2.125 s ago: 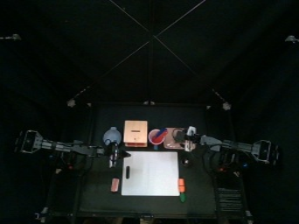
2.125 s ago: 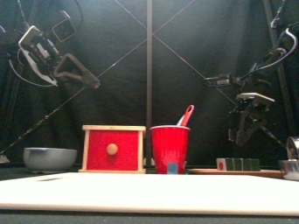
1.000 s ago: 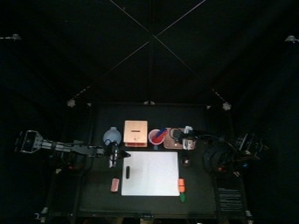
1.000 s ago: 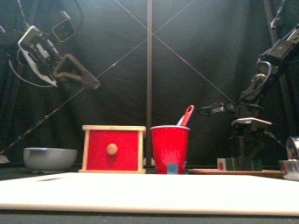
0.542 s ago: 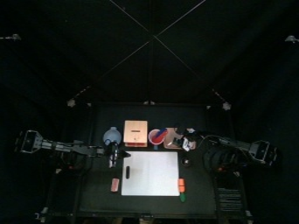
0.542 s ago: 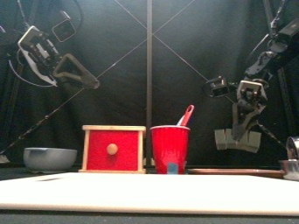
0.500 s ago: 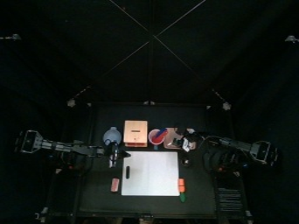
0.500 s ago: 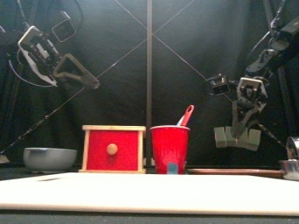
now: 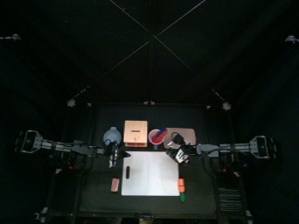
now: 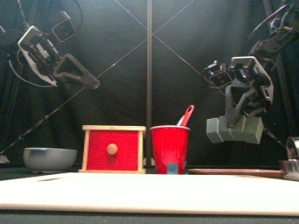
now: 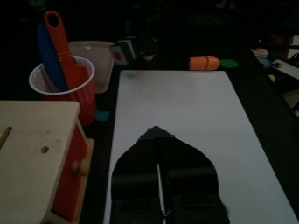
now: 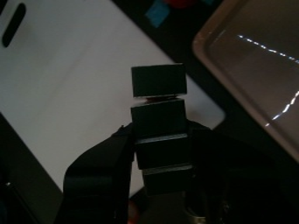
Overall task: Place sushi on board then cut the sushi with the knife then place the pieces on the plate
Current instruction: Place the sushi on the board
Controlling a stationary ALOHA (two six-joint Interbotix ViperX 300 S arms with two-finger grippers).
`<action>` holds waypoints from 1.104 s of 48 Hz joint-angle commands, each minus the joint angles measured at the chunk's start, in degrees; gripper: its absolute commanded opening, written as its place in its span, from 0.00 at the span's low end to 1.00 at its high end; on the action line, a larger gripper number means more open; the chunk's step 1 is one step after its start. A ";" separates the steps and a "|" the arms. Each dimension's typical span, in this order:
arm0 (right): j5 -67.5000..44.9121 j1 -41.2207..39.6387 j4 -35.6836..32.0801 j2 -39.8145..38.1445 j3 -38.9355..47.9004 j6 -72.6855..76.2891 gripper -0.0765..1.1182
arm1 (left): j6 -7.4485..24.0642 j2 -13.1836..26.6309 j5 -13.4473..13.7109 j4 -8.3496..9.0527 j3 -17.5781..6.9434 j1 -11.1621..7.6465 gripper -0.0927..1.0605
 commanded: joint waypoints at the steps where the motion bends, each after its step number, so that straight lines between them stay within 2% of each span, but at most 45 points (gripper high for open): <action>1: 0.18 5.54 -9.58 2.72 -4.04 12.74 0.55 | -0.09 0.00 -0.18 -0.09 -0.70 -0.09 0.08; 10: 6.94 12.74 -22.94 9.67 -9.67 36.83 0.56 | -0.09 0.00 -0.09 0.00 -0.53 -0.18 0.08; 20: 17.31 19.42 -30.32 16.70 -17.05 59.85 0.56 | -0.09 0.00 0.00 0.00 -0.09 -0.35 0.08; 32: 23.47 22.15 -30.06 26.19 -27.42 72.07 0.56 | -0.09 -0.09 0.00 0.00 -0.09 -0.35 0.08; 44: 35.33 21.80 -22.68 34.89 -39.64 72.60 0.56 | 0.00 -0.18 -0.09 0.00 -0.09 -0.44 0.08; 53: 41.66 21.71 -20.92 40.08 -47.37 72.33 0.56 | 0.09 -0.35 0.00 0.00 -0.26 -0.35 0.08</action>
